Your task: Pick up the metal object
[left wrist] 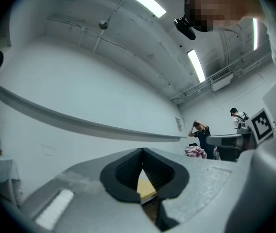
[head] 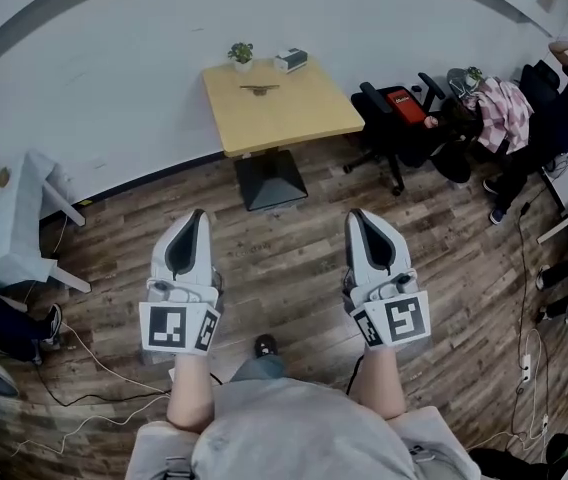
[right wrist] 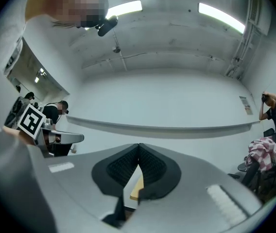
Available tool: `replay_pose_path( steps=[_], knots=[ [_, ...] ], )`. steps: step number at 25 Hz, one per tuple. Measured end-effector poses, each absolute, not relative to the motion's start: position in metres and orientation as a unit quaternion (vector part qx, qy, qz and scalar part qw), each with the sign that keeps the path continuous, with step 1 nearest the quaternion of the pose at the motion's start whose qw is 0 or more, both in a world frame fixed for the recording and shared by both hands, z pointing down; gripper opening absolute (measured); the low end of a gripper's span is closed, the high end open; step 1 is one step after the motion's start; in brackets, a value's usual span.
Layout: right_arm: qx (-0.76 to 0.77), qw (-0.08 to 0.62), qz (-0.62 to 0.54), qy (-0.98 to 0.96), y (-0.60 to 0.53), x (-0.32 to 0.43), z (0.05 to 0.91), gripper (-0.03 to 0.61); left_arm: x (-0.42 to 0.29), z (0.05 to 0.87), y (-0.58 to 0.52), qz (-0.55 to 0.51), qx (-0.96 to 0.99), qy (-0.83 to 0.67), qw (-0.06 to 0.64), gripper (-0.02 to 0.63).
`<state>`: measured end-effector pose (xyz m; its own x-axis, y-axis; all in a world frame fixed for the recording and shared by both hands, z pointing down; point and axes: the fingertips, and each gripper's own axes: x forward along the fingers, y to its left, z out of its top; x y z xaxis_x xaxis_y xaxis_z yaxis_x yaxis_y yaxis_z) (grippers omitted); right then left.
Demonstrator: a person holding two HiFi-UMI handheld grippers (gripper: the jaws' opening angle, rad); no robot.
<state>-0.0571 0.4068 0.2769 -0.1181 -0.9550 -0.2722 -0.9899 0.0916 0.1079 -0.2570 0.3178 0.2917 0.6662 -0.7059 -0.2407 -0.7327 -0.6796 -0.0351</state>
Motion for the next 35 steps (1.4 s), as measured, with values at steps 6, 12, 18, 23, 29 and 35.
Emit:
replay_pose_path(
  steps=[6,12,18,23,29,35],
  knots=[
    [-0.679,0.101,0.107,0.719,0.36,-0.037,0.278,0.002,-0.244,0.285,0.272,0.111,-0.912,0.387,0.072,0.004],
    [-0.688,0.112,0.092,0.711,0.321,-0.033,0.281,0.002,-0.245,0.284,0.233,0.114,-0.914,0.382,0.075,0.003],
    [-0.677,0.096,0.092,0.724,0.296,-0.032,0.285,0.0,-0.238,0.295,0.203,0.114,-0.917,0.379,0.06,0.004],
    [-0.697,0.066,0.109,0.705,0.272,-0.023,0.293,0.002,-0.228,0.304,0.182,0.112,-0.918,0.377,0.053,0.003],
    [-0.707,0.072,0.106,0.696,0.222,0.006,0.286,0.0,-0.217,0.296,0.137,0.119,-0.91,0.393,0.062,0.004],
    [-0.682,0.095,0.11,0.716,0.171,0.031,0.265,0.0,-0.196,0.277,0.091,0.131,-0.899,0.413,0.073,0.004]
  ],
)
